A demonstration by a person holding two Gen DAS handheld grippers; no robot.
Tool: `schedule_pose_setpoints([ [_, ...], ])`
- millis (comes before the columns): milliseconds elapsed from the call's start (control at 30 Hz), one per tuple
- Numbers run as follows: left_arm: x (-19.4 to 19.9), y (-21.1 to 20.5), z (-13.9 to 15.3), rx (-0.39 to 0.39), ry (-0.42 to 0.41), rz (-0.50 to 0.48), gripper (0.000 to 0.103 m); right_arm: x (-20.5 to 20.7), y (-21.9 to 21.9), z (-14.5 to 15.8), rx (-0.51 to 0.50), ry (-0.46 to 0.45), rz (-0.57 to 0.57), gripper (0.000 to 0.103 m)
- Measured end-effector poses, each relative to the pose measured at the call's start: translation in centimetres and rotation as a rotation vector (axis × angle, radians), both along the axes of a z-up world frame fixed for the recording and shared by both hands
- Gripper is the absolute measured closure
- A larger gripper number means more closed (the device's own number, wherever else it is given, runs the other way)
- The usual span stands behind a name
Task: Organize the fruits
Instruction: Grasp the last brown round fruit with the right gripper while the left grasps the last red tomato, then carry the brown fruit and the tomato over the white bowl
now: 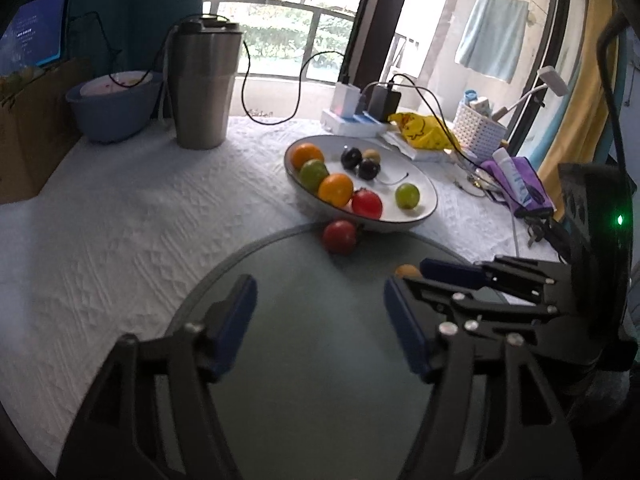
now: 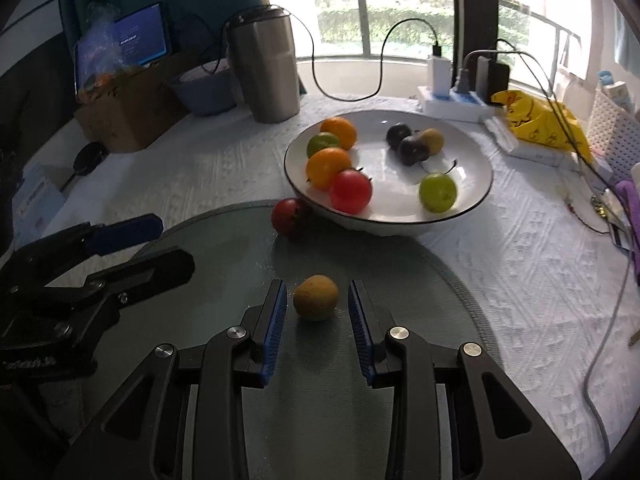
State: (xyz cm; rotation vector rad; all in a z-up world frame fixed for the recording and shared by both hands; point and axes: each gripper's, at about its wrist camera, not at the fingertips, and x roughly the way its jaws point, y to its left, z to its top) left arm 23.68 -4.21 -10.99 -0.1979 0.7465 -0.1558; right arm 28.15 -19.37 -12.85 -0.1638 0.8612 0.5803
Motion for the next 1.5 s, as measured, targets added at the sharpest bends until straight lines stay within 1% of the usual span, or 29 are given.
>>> schedule_pose_setpoints([
  [67,0.3,-0.1,-0.1,0.006,0.006,-0.002,0.035,0.1,0.1,-0.4,-0.006,0.011,0.007,0.069],
  [133,0.8,-0.5,-0.3,0.023,0.018,-0.011,0.035,0.3,-0.1,-0.8,0.006,0.030,0.008,0.077],
  [300,2.7,-1.4,-0.7,0.050,0.037,-0.044,0.035,0.2,-0.6,-0.3,0.022,0.009,0.023,0.077],
  [600,5.7,-3.4,-1.7,0.106,0.091,-0.064,0.035,1.6,-3.8,0.8,0.065,-0.011,-0.038,0.077],
  [867,8.0,-4.5,-2.3,0.138,0.119,-0.061,0.036,2.9,-5.9,1.0,0.084,-0.001,-0.067,0.077],
  [967,8.4,-4.7,-2.5,0.142,0.130,-0.071,0.051,3.3,-6.4,1.0,0.087,-0.002,-0.078,0.077],
  [1100,8.6,-4.9,-2.4,0.143,0.126,-0.082,0.066,3.5,-7.0,1.0,0.086,-0.002,-0.091,0.077],
  [1367,7.7,-4.9,-1.9,0.122,0.115,-0.100,0.068,3.6,-7.9,1.4,0.072,-0.015,-0.114,0.077],
  [1500,6.7,-4.9,-1.0,0.111,0.099,-0.106,0.068,3.5,-8.2,1.8,0.070,-0.028,-0.119,0.077],
])
